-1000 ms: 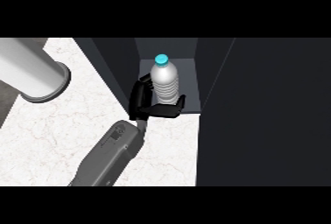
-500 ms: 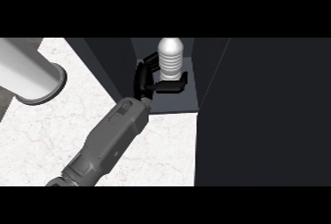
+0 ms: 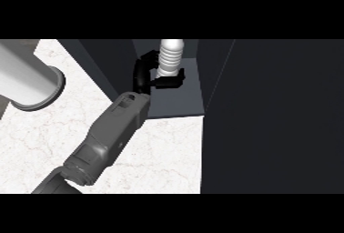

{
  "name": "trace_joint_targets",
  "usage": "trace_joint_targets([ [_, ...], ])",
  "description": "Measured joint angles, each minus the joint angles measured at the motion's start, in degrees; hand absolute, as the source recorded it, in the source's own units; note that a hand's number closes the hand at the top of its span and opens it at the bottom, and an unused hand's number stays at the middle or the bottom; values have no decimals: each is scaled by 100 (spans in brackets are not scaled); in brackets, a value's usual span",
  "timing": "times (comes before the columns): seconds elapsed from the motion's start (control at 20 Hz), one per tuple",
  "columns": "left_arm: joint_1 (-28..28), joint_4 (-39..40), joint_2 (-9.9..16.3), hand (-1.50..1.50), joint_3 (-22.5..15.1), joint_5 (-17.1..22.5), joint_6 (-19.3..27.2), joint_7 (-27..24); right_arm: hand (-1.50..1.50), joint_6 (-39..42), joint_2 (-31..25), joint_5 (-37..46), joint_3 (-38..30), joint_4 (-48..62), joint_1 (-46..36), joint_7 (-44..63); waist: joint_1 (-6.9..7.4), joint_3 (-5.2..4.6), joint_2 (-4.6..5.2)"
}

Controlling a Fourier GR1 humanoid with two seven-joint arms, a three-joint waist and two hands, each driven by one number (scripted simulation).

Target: Pick up the bottled water, place it into the cabinet and close the cabinet

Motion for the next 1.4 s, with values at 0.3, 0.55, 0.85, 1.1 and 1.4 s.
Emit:
trace_joint_targets([
  [0.3,-251,540,60,150,407,142,120,-301,-150,74,14,-48,-14,23,-36,-57,-85,-6,48],
  [0.55,-534,954,172,-150,360,-55,358,-420,-150,179,8,-84,-16,54,-13,-139,-151,-4,64],
  [0.85,-711,1252,233,-150,319,-217,595,-653,-150,249,7,-117,-14,92,-39,-171,-199,-3,89],
  [1.1,-856,1305,265,-150,369,-224,307,-693,-150,321,-26,-147,3,88,-17,-165,-208,-8,99],
  [1.4,-925,960,228,-150,669,8,-332,-1194,-150,378,-71,-196,-15,102,-23,-127,-133,-12,75],
])
